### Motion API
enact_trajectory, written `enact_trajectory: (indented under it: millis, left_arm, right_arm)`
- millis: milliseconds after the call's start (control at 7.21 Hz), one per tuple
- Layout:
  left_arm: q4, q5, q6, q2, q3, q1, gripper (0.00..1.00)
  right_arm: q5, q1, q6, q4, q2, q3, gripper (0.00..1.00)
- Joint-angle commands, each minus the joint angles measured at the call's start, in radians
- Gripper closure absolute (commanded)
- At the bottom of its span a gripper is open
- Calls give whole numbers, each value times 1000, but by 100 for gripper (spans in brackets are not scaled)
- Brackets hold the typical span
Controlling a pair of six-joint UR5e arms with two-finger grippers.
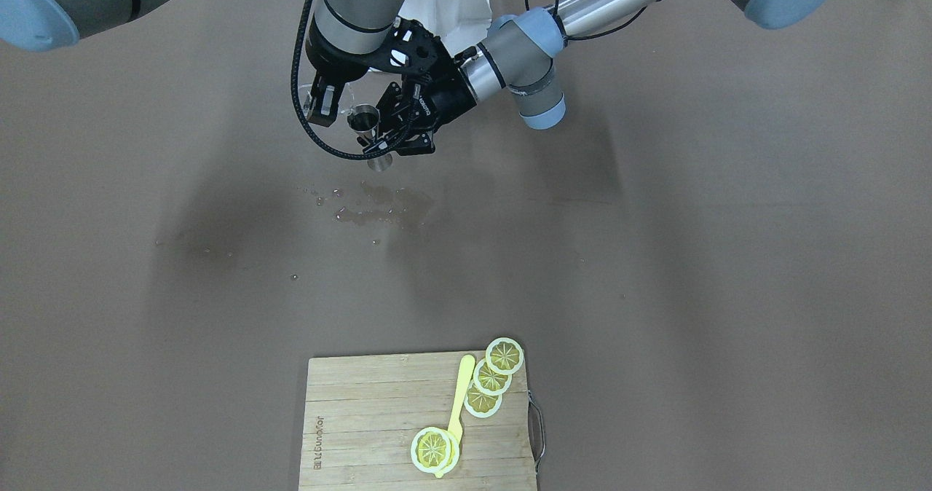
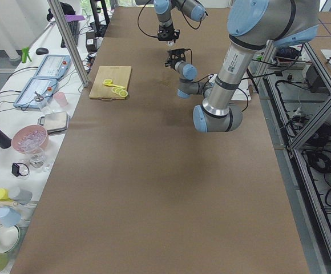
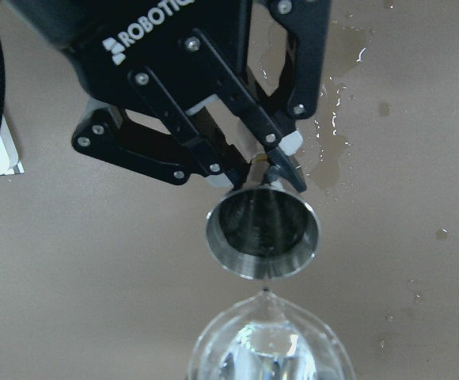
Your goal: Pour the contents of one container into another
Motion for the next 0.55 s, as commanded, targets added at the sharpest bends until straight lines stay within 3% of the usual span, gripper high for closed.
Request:
enact_trajectory:
  millis: [0,416]
  left_arm:
    - [0,1,0,0,0,0,100]
    - [0,1,0,2,0,0,100]
  right_arm:
    - [19,3,6,7,4,14,100]
    - [47,5,6,47,3,37,100]
